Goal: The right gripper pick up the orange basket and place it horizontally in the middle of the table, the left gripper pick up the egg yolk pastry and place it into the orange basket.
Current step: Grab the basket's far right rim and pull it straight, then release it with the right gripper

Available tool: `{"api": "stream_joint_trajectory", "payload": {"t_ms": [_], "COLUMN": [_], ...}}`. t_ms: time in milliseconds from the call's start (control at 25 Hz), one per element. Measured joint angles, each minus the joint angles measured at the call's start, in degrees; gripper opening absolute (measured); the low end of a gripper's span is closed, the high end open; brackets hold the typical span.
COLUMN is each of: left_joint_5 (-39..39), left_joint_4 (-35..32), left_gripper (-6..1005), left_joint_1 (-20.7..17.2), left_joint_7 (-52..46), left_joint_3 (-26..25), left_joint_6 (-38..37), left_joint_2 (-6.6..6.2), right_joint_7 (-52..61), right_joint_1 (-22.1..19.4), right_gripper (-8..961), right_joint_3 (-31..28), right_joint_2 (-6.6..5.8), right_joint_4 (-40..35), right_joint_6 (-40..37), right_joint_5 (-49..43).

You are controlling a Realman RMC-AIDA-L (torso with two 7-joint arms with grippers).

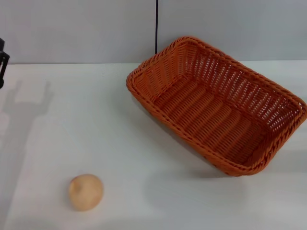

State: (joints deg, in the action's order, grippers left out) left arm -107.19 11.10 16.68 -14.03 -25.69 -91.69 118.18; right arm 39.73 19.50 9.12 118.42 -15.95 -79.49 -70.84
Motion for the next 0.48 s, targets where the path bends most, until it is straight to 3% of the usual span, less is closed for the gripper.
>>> {"api": "stream_joint_trajectory", "payload": {"t_ms": [240,480], "left_joint_5": [-2.64,-3.12], "left_joint_4": [-0.81,-1.97], "left_gripper": [795,796], "left_joint_1": [0.43,0.59], "left_joint_7": [-0.28,-2.49], "left_joint_3": [0.04,0.13], "left_joint_6": [-0.45,-0.51], "left_joint_2": [-0.06,-0.05], "right_joint_7": [1.82,11.91], "right_joint_1": [-0.38,-0.98], "right_gripper": [550,550], "right_joint_3": [0.64,0.81], "right_joint_2": [-0.08,-0.64], "right_joint_4": [-0.1,-3.67], "right_joint_6": [0.03,-1.01], "right_joint_5": [-0.23,-6.06]}}
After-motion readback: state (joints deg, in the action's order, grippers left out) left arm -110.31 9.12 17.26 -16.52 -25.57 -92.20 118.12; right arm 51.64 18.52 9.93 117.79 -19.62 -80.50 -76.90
